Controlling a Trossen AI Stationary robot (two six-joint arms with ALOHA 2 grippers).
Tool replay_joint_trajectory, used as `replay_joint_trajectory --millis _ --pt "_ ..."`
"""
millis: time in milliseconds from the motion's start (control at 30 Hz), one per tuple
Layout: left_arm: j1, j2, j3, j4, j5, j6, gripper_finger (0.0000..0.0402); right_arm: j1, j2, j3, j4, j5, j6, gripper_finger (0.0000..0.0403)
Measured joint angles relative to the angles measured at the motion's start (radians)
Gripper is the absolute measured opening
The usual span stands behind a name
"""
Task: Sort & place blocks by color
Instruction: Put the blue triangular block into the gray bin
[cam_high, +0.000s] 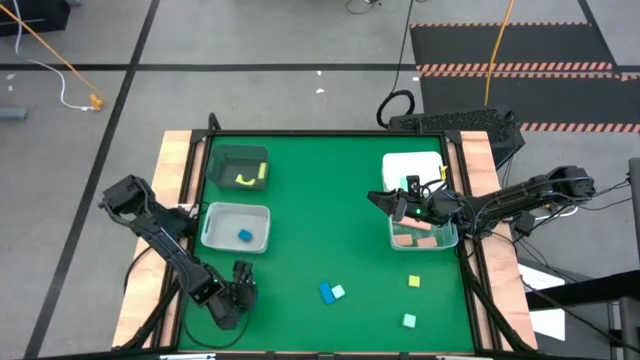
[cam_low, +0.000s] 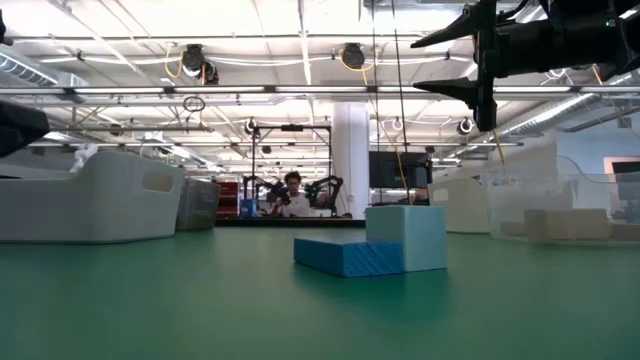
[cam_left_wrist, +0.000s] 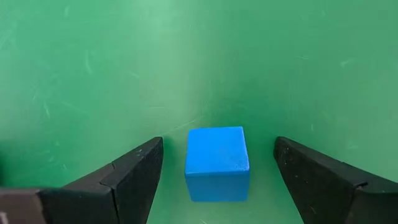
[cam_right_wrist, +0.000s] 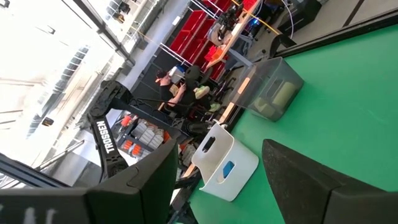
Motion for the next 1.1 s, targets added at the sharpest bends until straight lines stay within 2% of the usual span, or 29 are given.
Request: replay_joint_trajectory --millis 300,467,667,800,900,1100 --pt "0.010 0.000 -0.002 0.009 -0.073 -0.069 0.0312 0.000 0.000 0.000 0.000 0.000 0.000 0.0224" --pt "0.011 0.001 -0.004 0.046 -0.082 -0.064 0.0312 0.000 0.000 0.000 0.000 0.000 0.000 0.0224" --pt "0.032 0.004 -0.005 0.067 -0.072 -0.168 0.0312 0.000 0.000 0.000 0.000 0.000 0.000 0.0224" --pt "0.045 0.004 -0.005 0.070 -0.061 -0.182 0.0310 0.000 0.000 0.000 0.000 0.000 0.000 0.0224" --pt "0.048 0.003 -0.005 0.070 -0.052 -0.182 0.0286 0.000 0.000 0.000 0.000 0.000 0.000 0.0224" --pt "0.049 0.004 -0.005 0.072 -0.052 -0.190 0.0186 0.000 0.000 0.000 0.000 0.000 0.000 0.0224"
